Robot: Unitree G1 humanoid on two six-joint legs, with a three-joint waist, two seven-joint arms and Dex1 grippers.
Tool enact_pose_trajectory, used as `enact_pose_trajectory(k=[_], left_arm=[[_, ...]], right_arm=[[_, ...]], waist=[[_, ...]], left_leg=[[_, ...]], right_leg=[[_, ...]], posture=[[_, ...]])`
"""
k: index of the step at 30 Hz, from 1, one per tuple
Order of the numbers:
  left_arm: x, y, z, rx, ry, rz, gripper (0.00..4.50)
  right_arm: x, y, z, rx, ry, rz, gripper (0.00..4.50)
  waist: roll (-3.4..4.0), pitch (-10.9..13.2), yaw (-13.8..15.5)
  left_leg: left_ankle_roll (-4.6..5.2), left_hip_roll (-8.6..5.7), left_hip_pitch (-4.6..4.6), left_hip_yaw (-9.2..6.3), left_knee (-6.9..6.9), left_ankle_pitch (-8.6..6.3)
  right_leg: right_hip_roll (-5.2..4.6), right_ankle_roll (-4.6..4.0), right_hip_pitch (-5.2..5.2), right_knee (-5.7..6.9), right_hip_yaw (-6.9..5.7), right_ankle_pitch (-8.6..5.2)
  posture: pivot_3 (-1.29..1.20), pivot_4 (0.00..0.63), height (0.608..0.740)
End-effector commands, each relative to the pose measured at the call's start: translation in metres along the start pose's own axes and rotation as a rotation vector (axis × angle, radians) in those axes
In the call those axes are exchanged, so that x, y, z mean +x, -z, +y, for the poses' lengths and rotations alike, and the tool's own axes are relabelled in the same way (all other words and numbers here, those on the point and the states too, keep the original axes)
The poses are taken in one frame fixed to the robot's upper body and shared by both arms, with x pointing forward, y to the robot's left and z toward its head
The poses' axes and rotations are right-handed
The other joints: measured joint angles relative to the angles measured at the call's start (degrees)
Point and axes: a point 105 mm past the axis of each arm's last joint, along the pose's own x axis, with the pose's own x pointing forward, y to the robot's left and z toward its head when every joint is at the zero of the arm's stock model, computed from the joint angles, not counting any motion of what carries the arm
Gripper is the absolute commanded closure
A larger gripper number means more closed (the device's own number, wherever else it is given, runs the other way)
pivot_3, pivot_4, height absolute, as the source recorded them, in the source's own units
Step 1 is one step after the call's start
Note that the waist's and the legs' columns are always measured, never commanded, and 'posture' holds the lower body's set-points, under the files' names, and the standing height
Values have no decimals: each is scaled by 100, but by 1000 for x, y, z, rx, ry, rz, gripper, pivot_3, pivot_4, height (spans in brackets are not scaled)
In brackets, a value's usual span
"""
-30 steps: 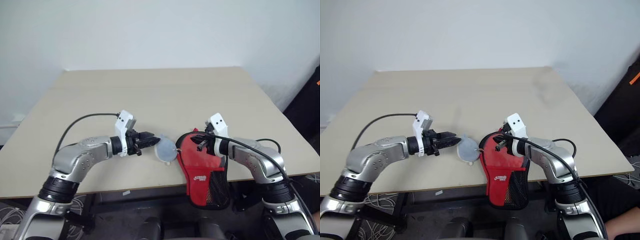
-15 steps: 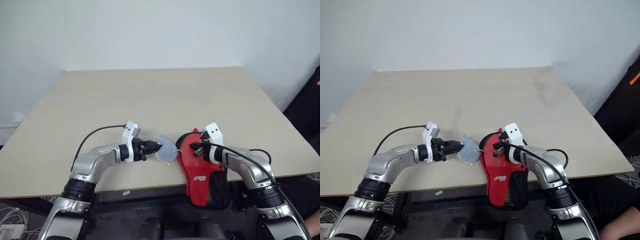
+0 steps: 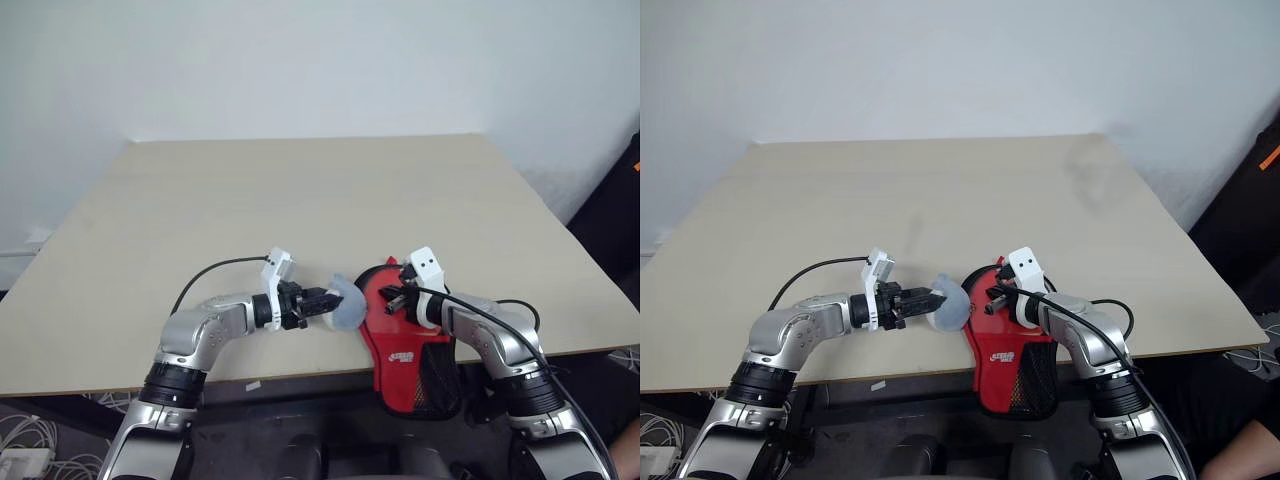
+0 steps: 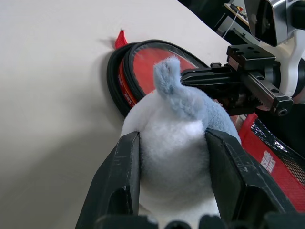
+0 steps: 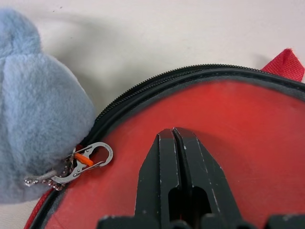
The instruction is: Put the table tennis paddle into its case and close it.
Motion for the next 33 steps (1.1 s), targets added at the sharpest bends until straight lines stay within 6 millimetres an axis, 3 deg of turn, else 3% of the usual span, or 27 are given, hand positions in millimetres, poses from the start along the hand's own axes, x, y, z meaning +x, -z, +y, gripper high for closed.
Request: enact_pose_trajectory(k=[1, 4, 9, 14, 23, 27, 33], left_arm=[[7, 11, -12, -19, 50, 50, 2450], [7, 18, -10, -25, 33, 77, 3056], [6, 23, -16, 3, 53, 106, 4460], [-5, 4, -8, 101, 23, 131, 4460], [-32, -58, 37, 396, -155, 210, 4460], [-25, -78, 51, 454, -219, 193, 4460], [0, -87, 62, 508, -275, 173, 4460]], right_arm=[[-1, -13, 0, -18, 9, -34, 4477], [-1, -15, 0, -17, 10, -39, 4500], [0, -13, -1, -14, 14, -38, 4500], [1, -5, 0, -19, 13, -18, 4500], [5, -2, 8, -39, -21, -12, 4500], [7, -3, 13, -50, -37, -14, 4500], [8, 0, 19, -60, -47, -10, 4500]], waist=[[0, 0, 0], [1, -1, 2], [1, -1, 2], [1, -2, 1], [1, -1, -57], [0, -1, -90], [-2, -2, -110]], left_leg=[[0, 0, 0, 0, 0, 0], [0, -1, 0, -2, 1, 0], [0, -1, 2, -2, 1, 0], [0, -1, 2, -2, 1, 0], [0, 4, 2, 0, -2, 0], [0, 3, 0, -3, -1, 0], [1, 3, 0, -4, -1, 1]], right_leg=[[0, 0, 0, 0, 0, 0], [-1, 0, 2, 0, 0, 0], [-1, 0, 2, 0, 0, 0], [0, 0, 2, 1, -1, 0], [6, 0, -3, 2, 0, 0], [6, 1, -2, 2, -2, 0], [6, 2, -3, 4, -1, 0]], posture=[[0, 0, 698], [0, 0, 698], [0, 0, 698], [0, 0, 698], [0, 0, 698], [0, 0, 698], [0, 0, 698]])
